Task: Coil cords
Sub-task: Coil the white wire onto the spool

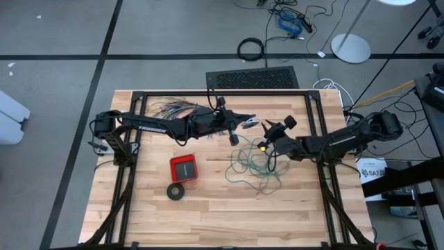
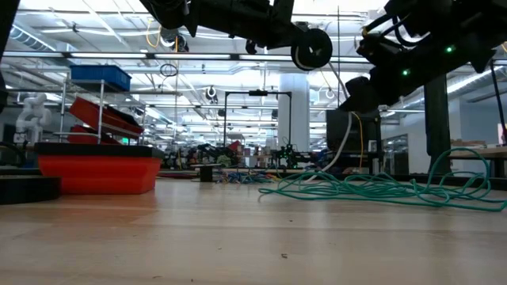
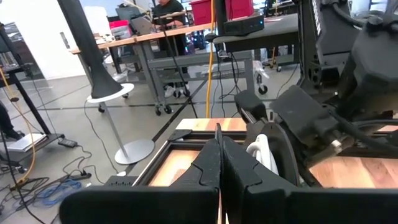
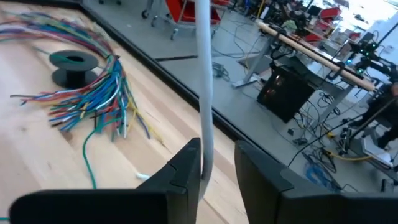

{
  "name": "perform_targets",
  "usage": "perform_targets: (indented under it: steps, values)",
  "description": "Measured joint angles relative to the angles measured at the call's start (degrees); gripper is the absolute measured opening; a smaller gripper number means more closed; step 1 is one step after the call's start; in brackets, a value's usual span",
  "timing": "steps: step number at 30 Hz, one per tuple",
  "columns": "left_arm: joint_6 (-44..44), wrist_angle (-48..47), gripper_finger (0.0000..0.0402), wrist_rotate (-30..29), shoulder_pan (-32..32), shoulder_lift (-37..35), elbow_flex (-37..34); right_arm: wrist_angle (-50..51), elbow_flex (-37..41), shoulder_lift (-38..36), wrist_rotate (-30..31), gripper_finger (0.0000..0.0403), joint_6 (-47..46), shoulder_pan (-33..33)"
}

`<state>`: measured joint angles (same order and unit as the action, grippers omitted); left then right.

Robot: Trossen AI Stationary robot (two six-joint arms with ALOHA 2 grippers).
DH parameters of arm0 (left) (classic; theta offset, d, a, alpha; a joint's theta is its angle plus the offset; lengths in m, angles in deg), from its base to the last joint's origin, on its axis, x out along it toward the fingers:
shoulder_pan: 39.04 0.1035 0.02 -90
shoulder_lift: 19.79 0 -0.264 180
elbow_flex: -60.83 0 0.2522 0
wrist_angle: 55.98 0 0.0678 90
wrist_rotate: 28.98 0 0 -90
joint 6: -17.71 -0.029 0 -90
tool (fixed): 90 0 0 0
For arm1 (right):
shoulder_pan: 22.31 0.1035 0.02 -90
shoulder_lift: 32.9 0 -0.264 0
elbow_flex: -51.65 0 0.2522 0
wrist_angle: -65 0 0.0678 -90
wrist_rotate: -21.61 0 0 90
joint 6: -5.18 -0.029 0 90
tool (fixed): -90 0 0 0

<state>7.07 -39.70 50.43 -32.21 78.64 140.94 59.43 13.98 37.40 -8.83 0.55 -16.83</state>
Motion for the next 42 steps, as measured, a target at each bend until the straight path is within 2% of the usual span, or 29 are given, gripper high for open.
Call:
perform_targets:
  steps: [8, 17, 27, 42]
  values:
    - [-0.1, -0.6, 0.0000, 0.0, 0.0, 0.0, 0.0, -3.0, 0.9, 0.0, -4.7, 0.0036, 1.3, 0.0]
    - [-0.1, -0.6, 0.0000, 0.0, 0.0, 0.0, 0.0, -3.2, 0.9, 0.0, -4.4, 0.0041, 1.3, 2.1]
    - [-0.1, -1.3, 0.0000, 0.0, 0.0, 0.0, 0.0, -3.0, 1.0, -0.4, -1.4, 0.0041, 2.3, 3.3]
    - [-0.1, -1.6, 0.0000, 0.0, 0.0, 0.0, 0.0, -0.2, 1.0, -0.5, -0.2, 0.0041, -2.0, 4.5]
